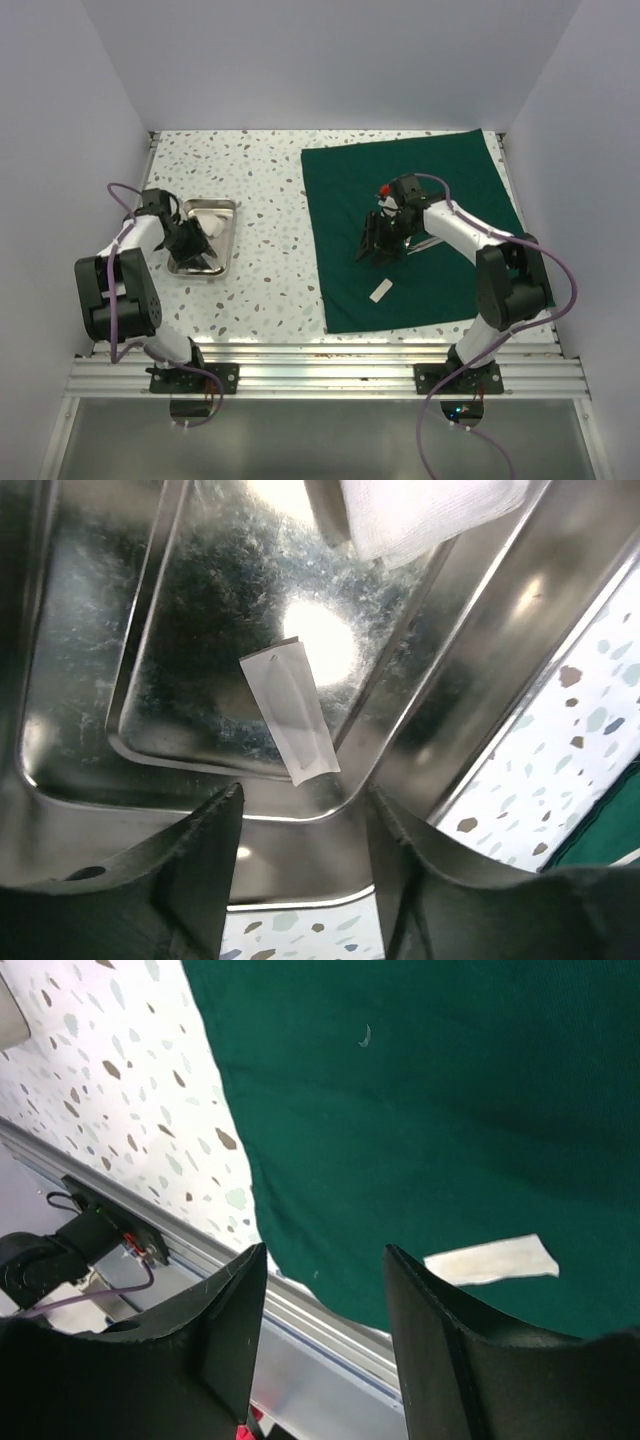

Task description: Prepare the surgical pack

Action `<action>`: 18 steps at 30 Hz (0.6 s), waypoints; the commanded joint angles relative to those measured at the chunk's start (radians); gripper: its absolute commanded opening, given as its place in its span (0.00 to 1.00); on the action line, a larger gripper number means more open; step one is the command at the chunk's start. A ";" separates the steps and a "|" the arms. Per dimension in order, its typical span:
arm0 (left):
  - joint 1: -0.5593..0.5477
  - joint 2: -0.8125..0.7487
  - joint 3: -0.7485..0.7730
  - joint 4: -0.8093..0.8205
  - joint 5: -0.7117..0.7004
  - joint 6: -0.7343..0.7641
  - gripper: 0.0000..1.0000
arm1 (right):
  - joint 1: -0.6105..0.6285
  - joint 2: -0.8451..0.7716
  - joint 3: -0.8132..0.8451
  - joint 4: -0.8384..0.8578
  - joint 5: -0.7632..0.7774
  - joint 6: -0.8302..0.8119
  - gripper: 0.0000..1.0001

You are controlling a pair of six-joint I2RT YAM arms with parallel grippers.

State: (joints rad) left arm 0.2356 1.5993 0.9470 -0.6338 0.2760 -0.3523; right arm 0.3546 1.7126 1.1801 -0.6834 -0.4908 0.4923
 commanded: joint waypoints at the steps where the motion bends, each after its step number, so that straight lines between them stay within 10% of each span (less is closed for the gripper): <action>1: 0.008 -0.081 0.052 -0.038 -0.041 0.003 0.57 | -0.017 -0.091 -0.066 -0.002 0.049 0.035 0.53; 18: -0.260 -0.052 0.171 0.002 0.196 0.009 0.56 | -0.114 -0.200 -0.471 0.312 -0.025 0.141 0.51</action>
State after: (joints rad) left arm 0.0135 1.5314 1.0809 -0.6510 0.3763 -0.3550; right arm 0.2466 1.5322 0.7235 -0.4839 -0.4965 0.6006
